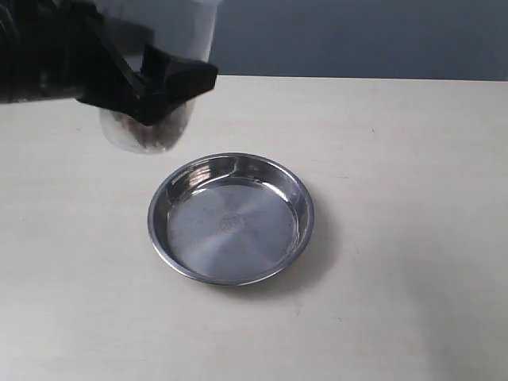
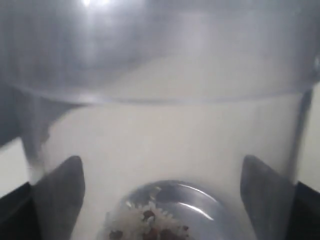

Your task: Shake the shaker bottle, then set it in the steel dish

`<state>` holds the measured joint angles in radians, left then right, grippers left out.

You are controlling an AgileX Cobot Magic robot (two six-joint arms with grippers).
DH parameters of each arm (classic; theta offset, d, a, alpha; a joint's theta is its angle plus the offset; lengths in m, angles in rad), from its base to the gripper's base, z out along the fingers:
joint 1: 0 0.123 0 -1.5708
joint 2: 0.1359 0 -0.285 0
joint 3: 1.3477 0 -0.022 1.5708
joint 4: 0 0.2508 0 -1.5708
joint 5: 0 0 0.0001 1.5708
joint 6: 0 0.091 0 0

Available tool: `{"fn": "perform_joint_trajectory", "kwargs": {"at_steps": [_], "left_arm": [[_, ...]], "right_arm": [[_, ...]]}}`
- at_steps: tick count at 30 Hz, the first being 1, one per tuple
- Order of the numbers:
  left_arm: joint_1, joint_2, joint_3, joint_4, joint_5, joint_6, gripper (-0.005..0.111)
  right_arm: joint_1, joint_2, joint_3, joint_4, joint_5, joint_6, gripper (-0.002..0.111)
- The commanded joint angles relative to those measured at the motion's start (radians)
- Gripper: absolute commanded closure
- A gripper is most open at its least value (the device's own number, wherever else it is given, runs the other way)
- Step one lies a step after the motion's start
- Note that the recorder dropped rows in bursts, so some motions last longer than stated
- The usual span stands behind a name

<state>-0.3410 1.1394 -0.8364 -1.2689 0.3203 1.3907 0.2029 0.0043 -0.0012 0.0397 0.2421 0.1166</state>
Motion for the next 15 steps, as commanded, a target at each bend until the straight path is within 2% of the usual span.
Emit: {"fn": "perform_joint_trajectory", "kwargs": {"at_steps": [1, 4, 8, 12, 14, 15], "left_arm": [[-0.139, -0.066, -0.021, 0.340, -0.147, -0.058, 0.106], [-0.208, -0.058, 0.012, 0.487, -0.187, -0.243, 0.106], [-0.212, -0.036, 0.044, 0.550, -0.179, -0.503, 0.106], [-0.212, -0.034, 0.072, 0.591, -0.177, -0.623, 0.106], [-0.212, -0.028, 0.104, 0.726, -0.154, -0.753, 0.106], [-0.212, -0.026, 0.123, 0.847, -0.140, -0.874, 0.106]], "right_arm": [[-0.004, -0.004, 0.001, 0.004, -0.012, 0.000, 0.109], [-0.004, -0.004, 0.001, 0.004, -0.012, 0.000, 0.109], [-0.004, -0.004, 0.001, 0.004, -0.009, 0.000, 0.109], [-0.004, -0.004, 0.001, 0.004, -0.011, 0.000, 0.109], [-0.004, -0.004, 0.001, 0.004, -0.011, 0.000, 0.109], [-0.004, -0.004, 0.001, 0.004, -0.011, 0.000, 0.109]]}}
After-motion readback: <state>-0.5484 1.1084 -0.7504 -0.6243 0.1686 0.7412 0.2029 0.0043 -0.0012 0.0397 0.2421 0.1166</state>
